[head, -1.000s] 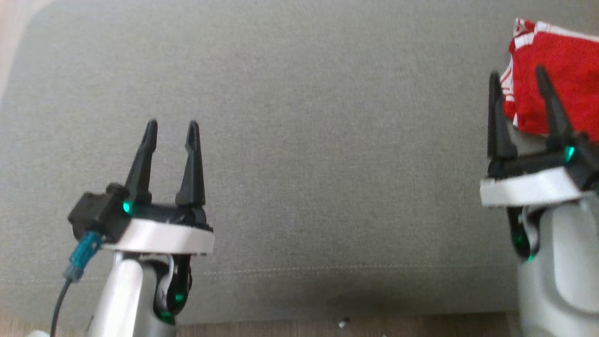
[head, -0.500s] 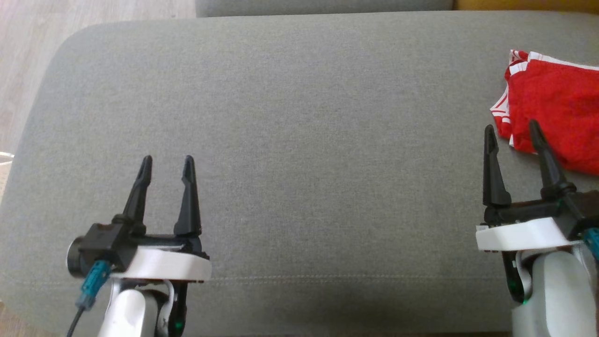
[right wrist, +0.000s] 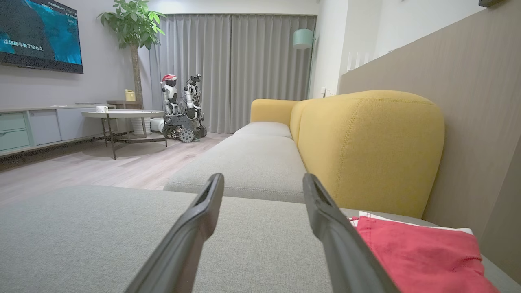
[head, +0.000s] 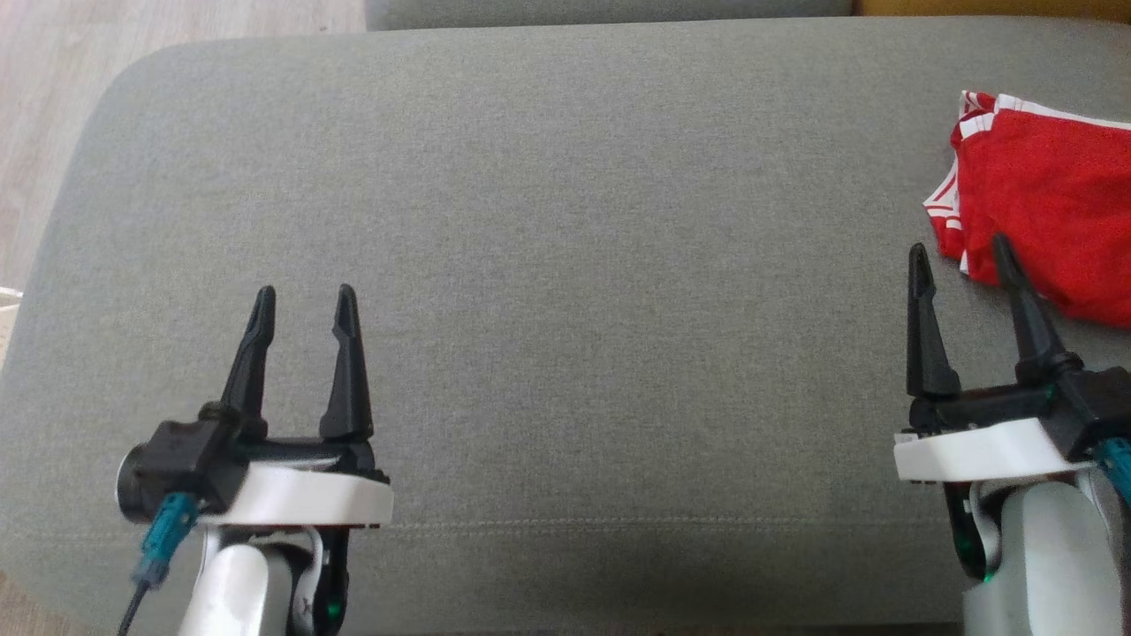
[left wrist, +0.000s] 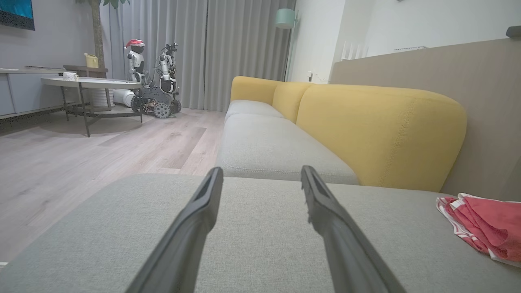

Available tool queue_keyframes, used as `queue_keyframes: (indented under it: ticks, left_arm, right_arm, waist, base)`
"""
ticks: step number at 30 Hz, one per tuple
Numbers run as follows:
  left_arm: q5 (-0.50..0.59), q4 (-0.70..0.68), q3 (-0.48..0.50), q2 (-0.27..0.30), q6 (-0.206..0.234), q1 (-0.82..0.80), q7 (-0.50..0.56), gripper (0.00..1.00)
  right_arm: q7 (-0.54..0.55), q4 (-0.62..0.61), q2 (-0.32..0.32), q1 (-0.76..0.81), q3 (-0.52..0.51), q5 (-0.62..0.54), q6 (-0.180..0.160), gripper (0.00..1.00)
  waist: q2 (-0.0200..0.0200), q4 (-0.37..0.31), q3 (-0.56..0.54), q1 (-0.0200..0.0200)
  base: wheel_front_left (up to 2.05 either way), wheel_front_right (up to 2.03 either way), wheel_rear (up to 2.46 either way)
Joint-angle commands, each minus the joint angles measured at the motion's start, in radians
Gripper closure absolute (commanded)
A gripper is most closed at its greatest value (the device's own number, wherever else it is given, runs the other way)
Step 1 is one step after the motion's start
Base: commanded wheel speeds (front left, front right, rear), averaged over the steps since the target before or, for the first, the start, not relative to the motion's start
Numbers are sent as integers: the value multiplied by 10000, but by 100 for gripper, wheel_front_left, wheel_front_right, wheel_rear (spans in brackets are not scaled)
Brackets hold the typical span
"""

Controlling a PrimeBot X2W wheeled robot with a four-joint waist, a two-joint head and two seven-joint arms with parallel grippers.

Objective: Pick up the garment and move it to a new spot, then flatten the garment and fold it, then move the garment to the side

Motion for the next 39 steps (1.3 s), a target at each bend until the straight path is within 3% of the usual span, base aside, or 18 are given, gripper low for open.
queue_keyframes:
  ticks: [1,11,23,24,28,39]
  left_arm:
    - [-67,-319,318,70,-51,-217,-51,0]
    - [-548,-318,581,70,-630,-119,-51,0]
    - [-1052,-437,760,70,-970,22,-51,0]
    - [-1068,-38,415,2,-963,232,0,100]
    - [-1164,506,368,-11,-957,430,20,100]
    - [-2433,695,468,86,-1022,344,257,100]
  right_arm:
    - [-81,-401,47,-153,303,53,33,0]
    - [-81,-346,48,-132,337,117,33,0]
    - [-81,-226,48,-93,391,98,33,0]
    - [0,71,8,2,116,105,0,100]
    - [41,646,14,194,88,215,-2,100]
    - [371,660,17,228,-28,1720,1,100]
  waist:
    - [-1,6,-3,1]
    - [-1,-19,-82,1]
    - [-1,-22,-240,1]
    - [-1,-22,-241,1]
    - [-1,-25,-250,1]
    - [-1,-84,-304,1]
  base:
    - [0,0,0]
    - [0,0,0]
    - [0,0,0]
    - [0,0,0]
    - [0,0,0]
    - [0,0,0]
